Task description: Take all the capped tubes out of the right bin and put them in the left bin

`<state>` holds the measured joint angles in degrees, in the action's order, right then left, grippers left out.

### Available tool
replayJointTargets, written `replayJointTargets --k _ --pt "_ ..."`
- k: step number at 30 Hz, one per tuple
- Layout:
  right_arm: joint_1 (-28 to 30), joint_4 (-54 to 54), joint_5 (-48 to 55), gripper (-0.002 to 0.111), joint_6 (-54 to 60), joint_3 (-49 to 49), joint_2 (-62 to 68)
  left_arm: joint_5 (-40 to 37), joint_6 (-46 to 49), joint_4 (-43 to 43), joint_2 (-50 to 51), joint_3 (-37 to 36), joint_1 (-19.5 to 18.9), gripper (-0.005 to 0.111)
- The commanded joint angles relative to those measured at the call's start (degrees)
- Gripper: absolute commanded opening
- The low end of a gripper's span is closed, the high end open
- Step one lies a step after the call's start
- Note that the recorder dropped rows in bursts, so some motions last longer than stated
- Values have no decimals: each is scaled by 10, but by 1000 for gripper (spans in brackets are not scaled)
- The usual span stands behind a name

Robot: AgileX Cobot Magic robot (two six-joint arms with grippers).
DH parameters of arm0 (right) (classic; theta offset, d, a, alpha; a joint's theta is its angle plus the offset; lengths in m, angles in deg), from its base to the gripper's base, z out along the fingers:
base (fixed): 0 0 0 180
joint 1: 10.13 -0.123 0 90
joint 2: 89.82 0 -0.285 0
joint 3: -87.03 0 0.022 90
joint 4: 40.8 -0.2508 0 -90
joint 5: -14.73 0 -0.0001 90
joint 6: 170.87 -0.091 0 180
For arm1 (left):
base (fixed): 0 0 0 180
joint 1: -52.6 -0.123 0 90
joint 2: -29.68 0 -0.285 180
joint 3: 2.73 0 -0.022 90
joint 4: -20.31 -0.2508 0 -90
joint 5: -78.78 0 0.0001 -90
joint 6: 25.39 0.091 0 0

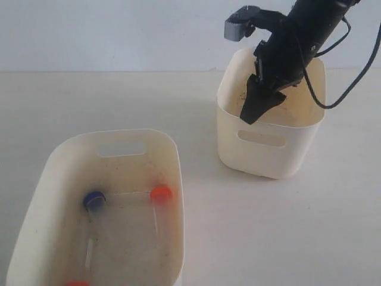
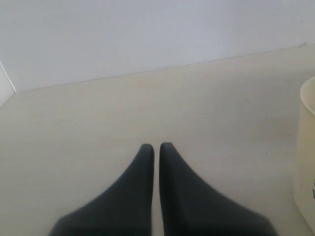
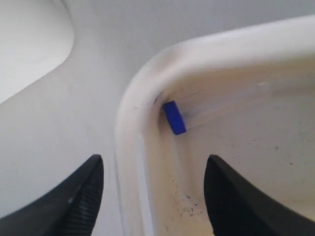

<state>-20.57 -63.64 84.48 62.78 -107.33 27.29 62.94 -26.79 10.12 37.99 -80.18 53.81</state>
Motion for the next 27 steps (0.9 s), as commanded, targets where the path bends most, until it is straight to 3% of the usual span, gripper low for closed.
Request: replayJointTargets --k 1,16,19,23,24,27 --pt "-13 -1 2 57 41 34 -28 9 -7 1 -1 2 -1 4" --pt "-16 34 -137 56 78 129 -27 9 -7 1 -1 2 -1 4" --pt "-16 38 -143 42 78 130 -27 9 -7 1 -1 2 -1 4" --pt "-16 50 -137 5 78 130 -27 9 -7 1 -1 2 -1 4" --pt "-16 55 -132 0 78 130 -27 9 -7 1 -1 2 -1 4" --pt "-16 64 -100 0 91 125 -28 9 -7 1 -1 2 -1 4"
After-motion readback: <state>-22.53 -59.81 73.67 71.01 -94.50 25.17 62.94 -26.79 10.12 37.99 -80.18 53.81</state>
